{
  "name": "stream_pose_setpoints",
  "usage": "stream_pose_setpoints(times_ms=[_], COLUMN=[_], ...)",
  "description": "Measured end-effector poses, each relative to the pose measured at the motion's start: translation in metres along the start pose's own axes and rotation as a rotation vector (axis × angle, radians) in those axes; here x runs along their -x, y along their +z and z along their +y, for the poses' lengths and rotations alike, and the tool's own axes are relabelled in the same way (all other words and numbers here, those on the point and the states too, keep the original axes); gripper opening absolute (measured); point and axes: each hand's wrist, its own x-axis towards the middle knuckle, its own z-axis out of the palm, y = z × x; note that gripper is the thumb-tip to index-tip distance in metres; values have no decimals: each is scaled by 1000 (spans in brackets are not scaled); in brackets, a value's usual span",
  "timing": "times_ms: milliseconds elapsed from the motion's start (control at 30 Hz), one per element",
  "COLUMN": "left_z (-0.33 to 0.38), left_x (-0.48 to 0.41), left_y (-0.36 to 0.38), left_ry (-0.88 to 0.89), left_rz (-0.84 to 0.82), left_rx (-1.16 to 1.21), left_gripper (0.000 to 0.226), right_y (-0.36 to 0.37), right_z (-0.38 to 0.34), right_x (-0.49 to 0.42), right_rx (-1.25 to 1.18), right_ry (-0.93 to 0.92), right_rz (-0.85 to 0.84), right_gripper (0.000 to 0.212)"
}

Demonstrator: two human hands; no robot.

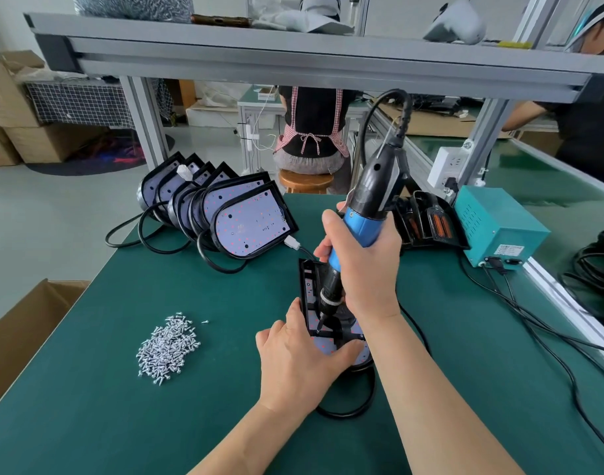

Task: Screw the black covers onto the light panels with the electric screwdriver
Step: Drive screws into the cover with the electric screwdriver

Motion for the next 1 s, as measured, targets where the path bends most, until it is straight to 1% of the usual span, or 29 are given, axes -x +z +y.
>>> stream_pose_setpoints(times_ms=[67,200,300,400,633,733,833,1000], left_z=[0,-2,-3,-5,-6,-6,-5,-1], left_x=[-1,-2,-2,-2,-2,-3,-3,-1], left_y=[0,1,2,3,4,4,4,1], left_ry=[2,-6,-5,-13,-34,-39,-34,-12], left_rz=[0,-12,-8,-17,-20,-23,-24,-12], left_rx=[-21,-52,-24,2,25,18,10,15], left_gripper=[103,110,107,105,108,109,107,102], right_y=[2,2,1,-1,-5,-9,-10,-11], right_z=[1,2,5,6,13,15,14,7], right_x=[1,3,3,0,-5,-5,-4,-2], right_rx=[12,18,30,24,-4,-57,-68,-92], right_ry=[-16,-38,-50,-44,-23,5,18,28], right_rz=[-15,-5,-3,11,-22,-26,-54,-122], right_gripper=[26,27,23,18,18,18,17,23])
